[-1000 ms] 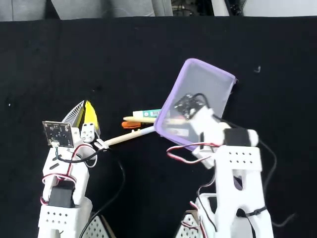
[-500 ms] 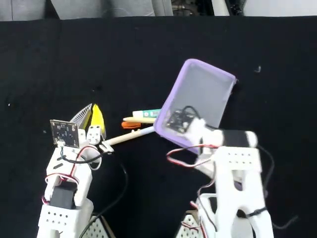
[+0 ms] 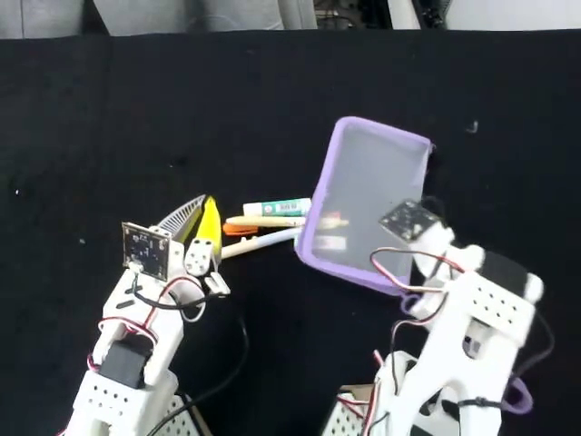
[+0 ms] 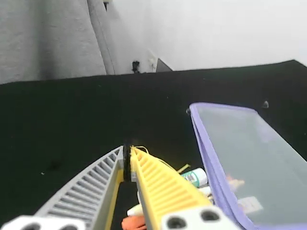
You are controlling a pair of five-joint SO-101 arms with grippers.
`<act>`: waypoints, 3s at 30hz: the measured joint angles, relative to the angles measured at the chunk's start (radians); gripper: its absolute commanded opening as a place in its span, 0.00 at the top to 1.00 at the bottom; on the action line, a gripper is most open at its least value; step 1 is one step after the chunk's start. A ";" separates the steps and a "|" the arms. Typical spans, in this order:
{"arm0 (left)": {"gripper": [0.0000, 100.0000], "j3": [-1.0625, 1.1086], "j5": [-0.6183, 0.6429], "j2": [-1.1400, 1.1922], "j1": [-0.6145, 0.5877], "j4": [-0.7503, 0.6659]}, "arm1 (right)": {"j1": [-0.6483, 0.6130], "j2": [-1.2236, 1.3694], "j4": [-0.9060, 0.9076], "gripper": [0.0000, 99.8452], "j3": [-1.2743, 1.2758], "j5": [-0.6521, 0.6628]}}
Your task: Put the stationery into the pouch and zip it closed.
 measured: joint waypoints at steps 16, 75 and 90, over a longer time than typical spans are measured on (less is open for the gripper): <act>0.96 0.002 0.000 0.055 0.049 -0.147 | 0.301 0.000 0.000 0.99 0.000 0.276; 0.96 -1.568 0.221 2.355 0.459 -0.548 | 0.183 0.000 -0.002 0.99 0.166 0.276; 0.96 -1.536 0.299 2.360 0.404 -0.548 | 0.183 0.000 -0.075 0.99 -0.034 -0.011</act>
